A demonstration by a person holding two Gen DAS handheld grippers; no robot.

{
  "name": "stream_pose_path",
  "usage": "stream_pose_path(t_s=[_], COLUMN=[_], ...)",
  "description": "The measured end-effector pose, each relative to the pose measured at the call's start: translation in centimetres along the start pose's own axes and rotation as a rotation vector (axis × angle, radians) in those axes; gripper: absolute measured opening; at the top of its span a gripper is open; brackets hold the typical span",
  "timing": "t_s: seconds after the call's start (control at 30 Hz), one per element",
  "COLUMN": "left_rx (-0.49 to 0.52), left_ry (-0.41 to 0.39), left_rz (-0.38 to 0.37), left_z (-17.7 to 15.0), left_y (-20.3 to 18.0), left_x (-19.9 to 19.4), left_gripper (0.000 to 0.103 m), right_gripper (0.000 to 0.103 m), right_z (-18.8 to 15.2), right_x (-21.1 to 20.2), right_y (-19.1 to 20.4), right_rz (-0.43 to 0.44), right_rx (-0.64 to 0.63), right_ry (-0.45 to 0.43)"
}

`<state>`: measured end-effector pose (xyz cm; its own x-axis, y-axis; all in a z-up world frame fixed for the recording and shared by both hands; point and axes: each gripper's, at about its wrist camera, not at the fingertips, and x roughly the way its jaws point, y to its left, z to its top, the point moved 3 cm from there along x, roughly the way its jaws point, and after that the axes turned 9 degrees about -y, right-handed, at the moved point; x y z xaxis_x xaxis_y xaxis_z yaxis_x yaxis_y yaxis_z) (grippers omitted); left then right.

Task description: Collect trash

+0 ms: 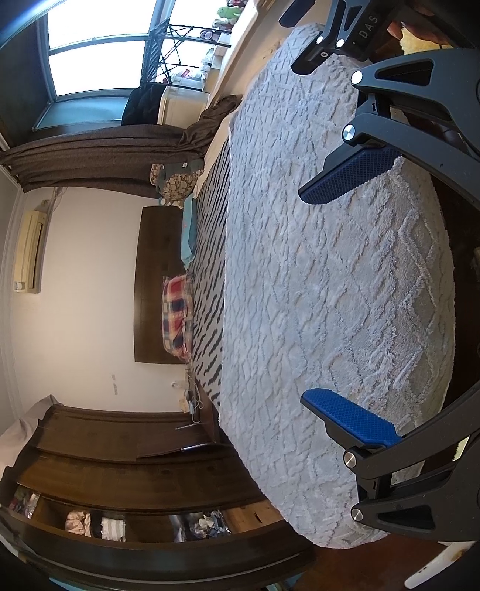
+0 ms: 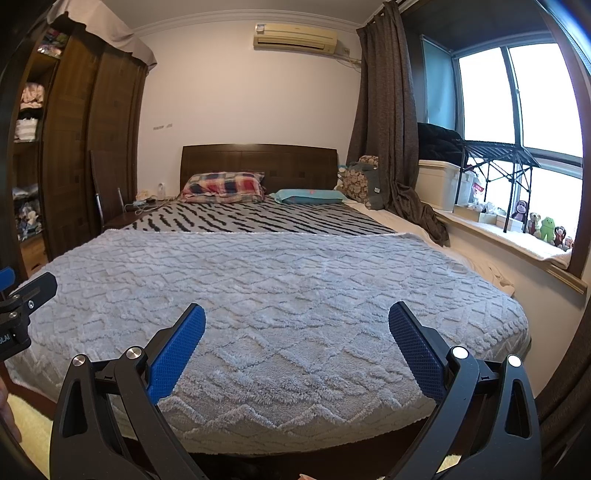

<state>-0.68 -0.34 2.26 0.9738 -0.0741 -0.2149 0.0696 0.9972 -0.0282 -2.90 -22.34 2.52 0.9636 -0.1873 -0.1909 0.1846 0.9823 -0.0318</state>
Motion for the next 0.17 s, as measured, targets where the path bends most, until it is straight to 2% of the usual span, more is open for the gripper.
stream_pose_path(t_s=[0.17], left_rx=[-0.004], left_ry=[0.0], left_rz=[-0.005], left_z=[0.14], left_y=[0.11], left_x=[-0.01], left_gripper=[0.095], right_gripper=[0.1], right_z=[-0.02], right_x=[-0.02], right_y=[0.04], right_rz=[0.003], right_rx=[-0.002], right_ry=[0.001])
